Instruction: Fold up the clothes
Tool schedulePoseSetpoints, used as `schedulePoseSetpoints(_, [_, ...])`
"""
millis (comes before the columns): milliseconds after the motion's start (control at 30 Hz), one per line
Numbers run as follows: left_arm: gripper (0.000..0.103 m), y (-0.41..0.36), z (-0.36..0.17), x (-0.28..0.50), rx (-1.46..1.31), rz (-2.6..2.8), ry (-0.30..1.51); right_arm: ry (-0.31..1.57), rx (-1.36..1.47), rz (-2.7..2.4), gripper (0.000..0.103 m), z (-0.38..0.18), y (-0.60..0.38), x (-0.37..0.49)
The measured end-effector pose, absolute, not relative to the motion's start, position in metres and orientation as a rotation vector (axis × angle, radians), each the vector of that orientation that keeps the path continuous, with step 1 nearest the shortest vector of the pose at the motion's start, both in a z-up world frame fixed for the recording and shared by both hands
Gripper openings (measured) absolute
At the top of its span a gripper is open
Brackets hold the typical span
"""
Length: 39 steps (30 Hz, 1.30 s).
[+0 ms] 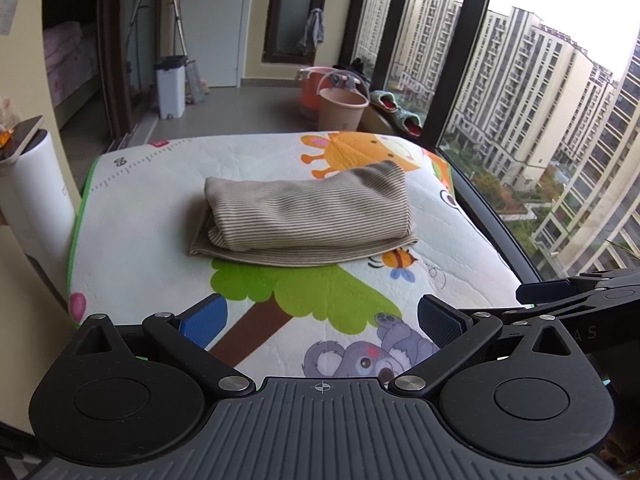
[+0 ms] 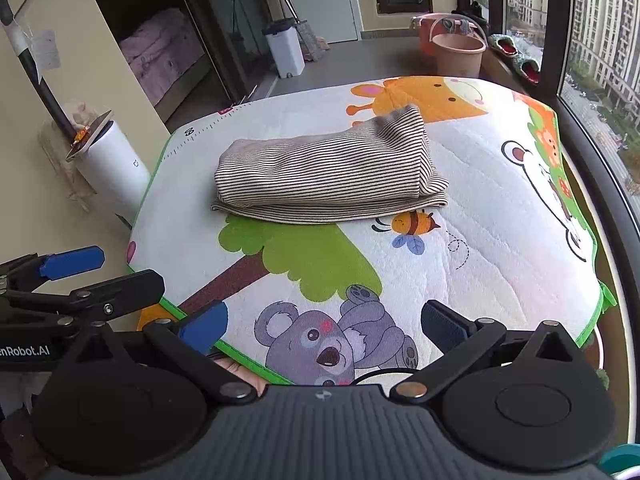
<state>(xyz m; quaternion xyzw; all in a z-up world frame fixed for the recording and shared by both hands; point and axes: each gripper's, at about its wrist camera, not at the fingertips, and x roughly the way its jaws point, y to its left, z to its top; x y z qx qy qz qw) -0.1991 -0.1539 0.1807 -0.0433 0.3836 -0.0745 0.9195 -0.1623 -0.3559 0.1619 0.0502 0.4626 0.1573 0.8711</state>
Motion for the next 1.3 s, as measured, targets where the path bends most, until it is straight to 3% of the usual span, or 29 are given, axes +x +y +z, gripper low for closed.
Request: schedulePoseSetpoints(1300, [0.103,-0.153,0.176,-0.196,-0.095,-0.128,0.839,1.003,0.095,0.330,0.103,0.152,-0.352,-0.155])
